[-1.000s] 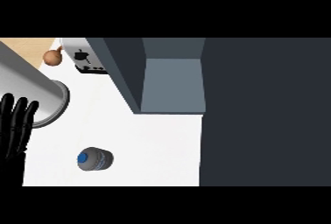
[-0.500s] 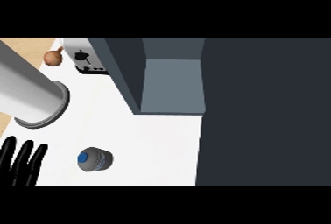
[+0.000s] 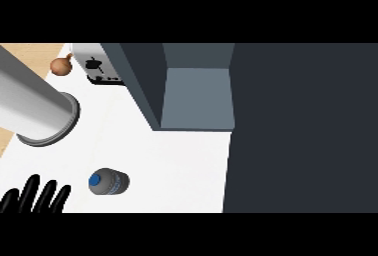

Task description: Pick up the bottled water, place it into the cabinet and close the cabinet

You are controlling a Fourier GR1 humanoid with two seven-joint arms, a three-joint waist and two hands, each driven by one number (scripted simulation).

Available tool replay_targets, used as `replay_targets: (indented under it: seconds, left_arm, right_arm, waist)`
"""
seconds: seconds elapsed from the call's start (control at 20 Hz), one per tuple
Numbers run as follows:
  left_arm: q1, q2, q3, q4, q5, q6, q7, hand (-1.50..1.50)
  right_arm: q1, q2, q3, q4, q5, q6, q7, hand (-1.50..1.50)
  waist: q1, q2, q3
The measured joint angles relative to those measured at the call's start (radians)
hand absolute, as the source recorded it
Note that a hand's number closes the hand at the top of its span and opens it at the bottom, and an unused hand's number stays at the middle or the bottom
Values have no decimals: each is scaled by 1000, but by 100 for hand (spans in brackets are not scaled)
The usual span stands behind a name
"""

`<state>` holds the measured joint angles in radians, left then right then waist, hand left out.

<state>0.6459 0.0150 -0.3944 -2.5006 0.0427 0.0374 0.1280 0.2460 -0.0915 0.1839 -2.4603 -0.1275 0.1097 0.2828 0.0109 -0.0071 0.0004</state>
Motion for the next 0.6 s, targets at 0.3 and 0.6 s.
replay_targets:
  seconds: [0.3, 0.6]
  left_arm:
    - [43, 26, -38, -2, -13, 27, -9, -150]
    - [58, 43, -76, 2, -33, 64, -32, -150]
  right_arm:
    - [-38, 15, 48, -12, 27, -43, 55, -150]
    - [-49, 7, 72, -31, 49, -65, 92, -150]
  waist:
    - [0, 0, 0]
    - [-6, -1, 0]
